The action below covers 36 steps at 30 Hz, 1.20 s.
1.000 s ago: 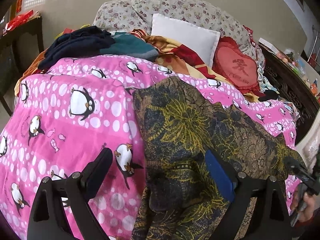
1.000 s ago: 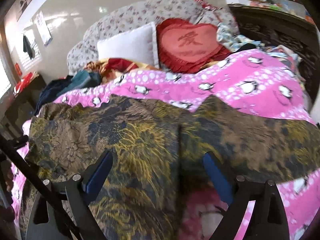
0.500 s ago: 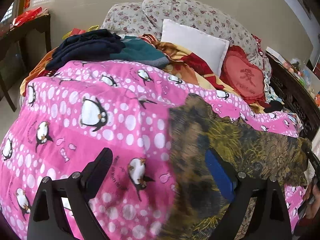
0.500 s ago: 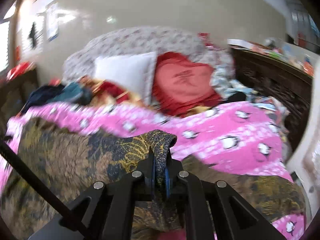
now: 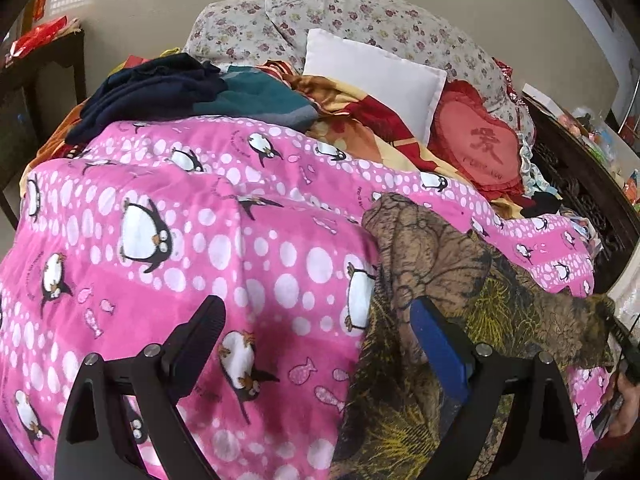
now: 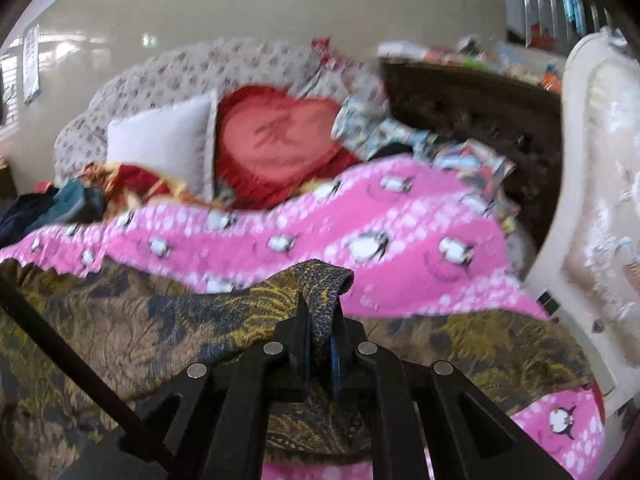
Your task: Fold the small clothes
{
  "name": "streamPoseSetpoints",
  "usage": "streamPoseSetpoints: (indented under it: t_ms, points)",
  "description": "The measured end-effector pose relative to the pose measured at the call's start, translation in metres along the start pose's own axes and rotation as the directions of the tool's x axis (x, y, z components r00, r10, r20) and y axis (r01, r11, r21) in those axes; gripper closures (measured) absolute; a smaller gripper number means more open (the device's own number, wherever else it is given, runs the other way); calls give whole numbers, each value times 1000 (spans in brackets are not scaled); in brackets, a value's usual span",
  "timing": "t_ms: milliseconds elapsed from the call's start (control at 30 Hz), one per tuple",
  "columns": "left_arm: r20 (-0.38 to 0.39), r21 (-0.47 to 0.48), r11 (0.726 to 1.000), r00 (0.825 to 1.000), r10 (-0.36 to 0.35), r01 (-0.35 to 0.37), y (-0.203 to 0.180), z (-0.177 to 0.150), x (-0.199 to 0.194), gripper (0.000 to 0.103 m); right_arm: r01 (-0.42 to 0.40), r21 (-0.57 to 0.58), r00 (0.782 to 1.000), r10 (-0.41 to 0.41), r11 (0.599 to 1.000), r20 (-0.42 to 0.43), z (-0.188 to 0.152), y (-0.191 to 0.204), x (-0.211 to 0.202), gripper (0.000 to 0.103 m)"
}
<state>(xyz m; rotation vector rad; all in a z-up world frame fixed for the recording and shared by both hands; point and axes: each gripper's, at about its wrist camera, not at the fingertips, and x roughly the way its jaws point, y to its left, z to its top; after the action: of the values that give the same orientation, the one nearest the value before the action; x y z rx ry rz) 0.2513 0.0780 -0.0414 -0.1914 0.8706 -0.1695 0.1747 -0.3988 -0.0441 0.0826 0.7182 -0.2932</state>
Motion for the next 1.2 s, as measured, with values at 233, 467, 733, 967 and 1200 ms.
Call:
streamPoseSetpoints:
  t_ms: [233, 467, 733, 967, 1200]
  points:
    - [6, 101, 994, 999, -33, 32, -37, 0, 7, 10, -21, -35, 1000, 21, 999, 5, -3, 15, 3, 95]
    - [-41, 115, 993, 999, -18, 22, -56, 14, 36, 43, -47, -20, 999, 47, 999, -17, -10, 13, 7, 95]
    - [-11, 107, 994, 1000, -7, 8, -28, 45, 23, 95, -172, -23, 985, 173, 985, 22, 11, 30, -9, 95]
    - [-66, 35, 999, 997, 25, -23, 14, 67, 39, 95, -247, -10, 968, 247, 969, -36, 20, 54, 11, 95]
    - [-76, -18, 999, 996, 36, -37, 34, 65, 59, 85, -225, 56, 960, 231, 973, -156, 4, 49, 50, 86]
